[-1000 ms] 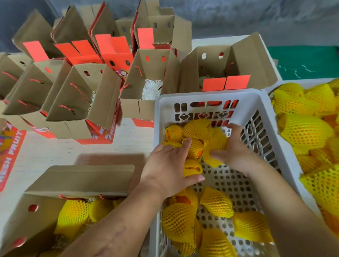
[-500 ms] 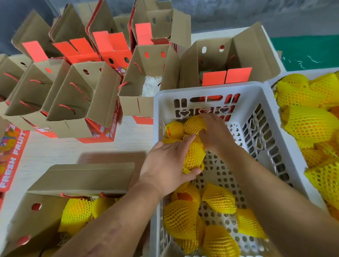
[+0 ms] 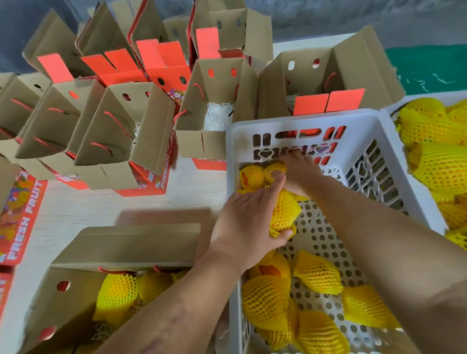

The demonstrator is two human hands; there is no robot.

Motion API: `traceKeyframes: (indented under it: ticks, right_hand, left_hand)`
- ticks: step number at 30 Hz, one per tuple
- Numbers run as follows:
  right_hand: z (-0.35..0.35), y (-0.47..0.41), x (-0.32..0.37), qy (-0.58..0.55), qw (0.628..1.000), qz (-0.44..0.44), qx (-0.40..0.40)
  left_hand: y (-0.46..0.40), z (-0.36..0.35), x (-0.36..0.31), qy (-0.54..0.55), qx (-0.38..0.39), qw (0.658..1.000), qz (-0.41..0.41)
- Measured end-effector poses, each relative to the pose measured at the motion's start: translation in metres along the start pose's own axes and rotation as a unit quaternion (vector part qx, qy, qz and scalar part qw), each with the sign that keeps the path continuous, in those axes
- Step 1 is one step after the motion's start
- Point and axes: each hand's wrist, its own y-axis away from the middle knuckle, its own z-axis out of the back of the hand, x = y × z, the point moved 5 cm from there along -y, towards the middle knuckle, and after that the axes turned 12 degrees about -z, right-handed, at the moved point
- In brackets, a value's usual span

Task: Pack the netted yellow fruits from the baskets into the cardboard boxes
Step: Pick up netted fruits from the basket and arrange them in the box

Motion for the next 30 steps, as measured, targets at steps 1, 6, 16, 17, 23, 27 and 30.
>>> traceKeyframes:
  ticks: [1,6,16,17,23,27,30]
  right_hand:
    - [0.0,0.001,0.001,0.017,1.0,-0.021,-0.012]
    - [-0.004,0.004,0.012,0.066,0.995,-0.048,-0.056]
    - [0.003,0.028,-0.011,0.079,0.987,-0.125,-0.061]
    - [0.005,0.036,-0.017,0.065,0.988,-0.123,-0.066]
    - [0.032,0.118,-0.042,-0.208,0.964,-0.116,-0.123]
    - [0.039,0.201,-0.024,-0.533,0.824,-0.149,-0.123]
    - [0.024,0.247,0.006,-0.702,0.687,-0.175,-0.067]
  left_hand:
    - [0.0,0.001,0.0,0.001,-0.001,1.0,-0.002]
    - [0.004,0.001,0.0,0.025,-0.022,0.999,-0.015]
    - [0.002,-0.004,0.002,-0.003,-0.053,0.998,-0.038]
    - [0.002,-0.003,0.002,-0.002,-0.062,0.997,-0.038]
    - [0.003,0.004,0.001,0.061,-0.079,0.994,-0.039]
    - [0.016,0.026,-0.002,0.251,-0.092,0.963,0.032]
    - [0.049,0.044,-0.001,0.574,-0.111,0.804,0.109]
